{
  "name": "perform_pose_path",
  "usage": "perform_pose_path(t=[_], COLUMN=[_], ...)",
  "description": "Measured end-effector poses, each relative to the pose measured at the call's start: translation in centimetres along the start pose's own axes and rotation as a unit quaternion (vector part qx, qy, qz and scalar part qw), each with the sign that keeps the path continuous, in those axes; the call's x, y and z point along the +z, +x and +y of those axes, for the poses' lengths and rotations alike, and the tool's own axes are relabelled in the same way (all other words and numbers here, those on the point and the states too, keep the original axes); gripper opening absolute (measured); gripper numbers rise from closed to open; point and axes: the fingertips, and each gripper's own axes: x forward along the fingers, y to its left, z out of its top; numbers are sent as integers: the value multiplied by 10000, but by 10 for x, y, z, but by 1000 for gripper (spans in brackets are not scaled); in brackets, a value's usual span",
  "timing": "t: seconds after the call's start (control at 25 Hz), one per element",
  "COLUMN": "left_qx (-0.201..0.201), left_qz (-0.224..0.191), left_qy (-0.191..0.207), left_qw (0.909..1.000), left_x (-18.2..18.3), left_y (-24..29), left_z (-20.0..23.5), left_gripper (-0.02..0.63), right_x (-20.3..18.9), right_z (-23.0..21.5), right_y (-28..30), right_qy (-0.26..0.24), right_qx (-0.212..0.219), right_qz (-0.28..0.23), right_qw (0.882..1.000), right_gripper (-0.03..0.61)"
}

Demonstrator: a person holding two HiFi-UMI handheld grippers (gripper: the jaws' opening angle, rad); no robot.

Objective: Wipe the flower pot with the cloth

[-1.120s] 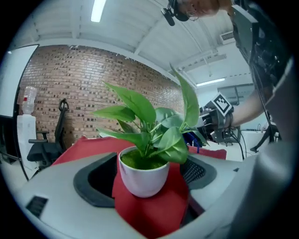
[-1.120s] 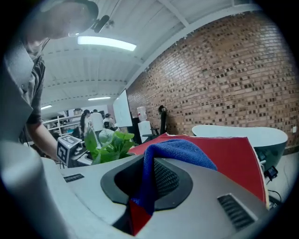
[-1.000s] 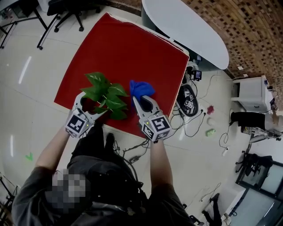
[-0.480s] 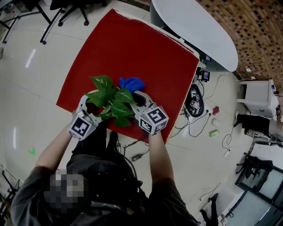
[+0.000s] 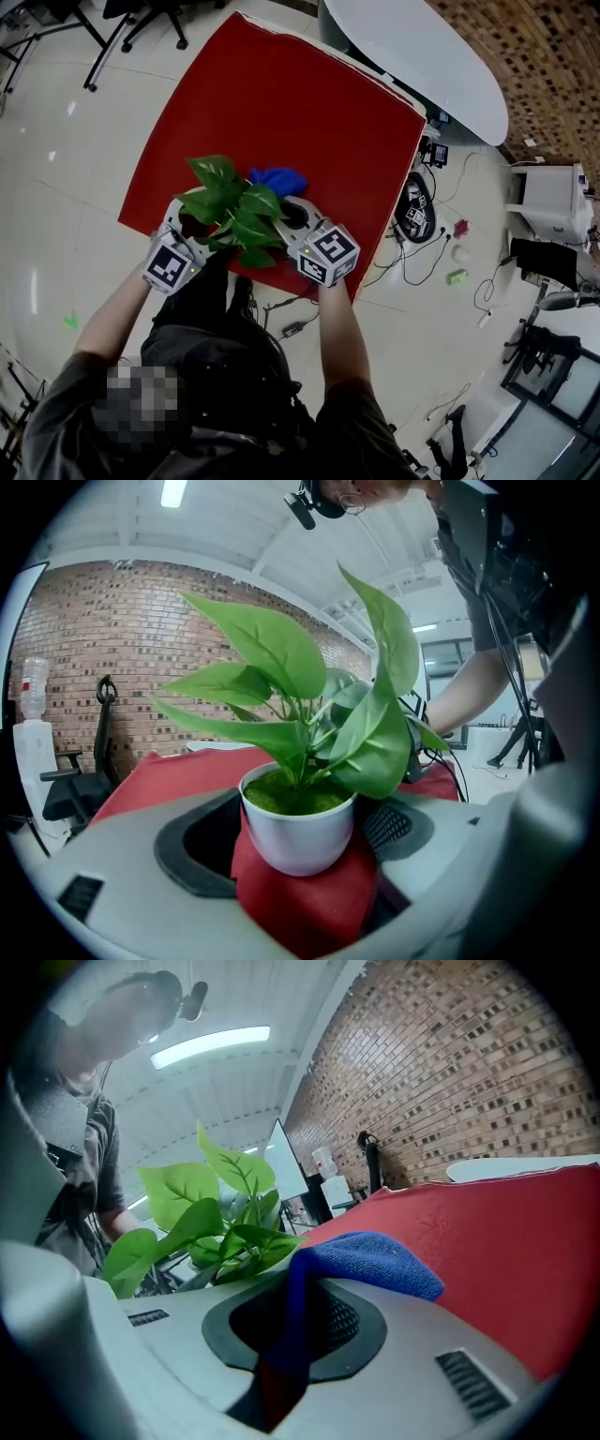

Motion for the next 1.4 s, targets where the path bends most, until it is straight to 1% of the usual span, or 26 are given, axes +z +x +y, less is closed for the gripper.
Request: perform_pose_path(t=[0.52, 0.88, 1.04, 1.16, 1.24, 1.32, 1.4], left_qx=[-229, -492, -471, -439, -420, -387, -295], left_qz=[-76, -36, 23, 111, 139, 173, 245], left_qy=[54, 211, 227, 370, 398, 368, 247], left_qw=[9997, 9986, 9986, 9983, 9982, 9984, 9990], left_x=[-3, -3, -1, 0, 1, -1, -4], left_y=[-3, -3, 2, 6, 4, 0, -7], left_z=[1, 2, 0, -3, -4, -4, -2], left_gripper=[427, 430, 433, 437, 437, 438, 440], right_x=[-32, -42, -39, -34, -34, -34, -32], right_z=[36, 50, 47, 42, 40, 40, 41], right_y=[-11, -8, -12, -16, -18, -19, -21], right_qy=[356, 367, 353, 406, 417, 419, 429], right_qx=[-256, -268, -372, -476, -492, -493, -511], right_qz=[-179, -78, -48, -80, -77, -63, -61], right_qw=[9989, 9989, 9987, 9980, 9979, 9979, 9978], right_gripper=[51, 51, 51, 51, 51, 51, 51])
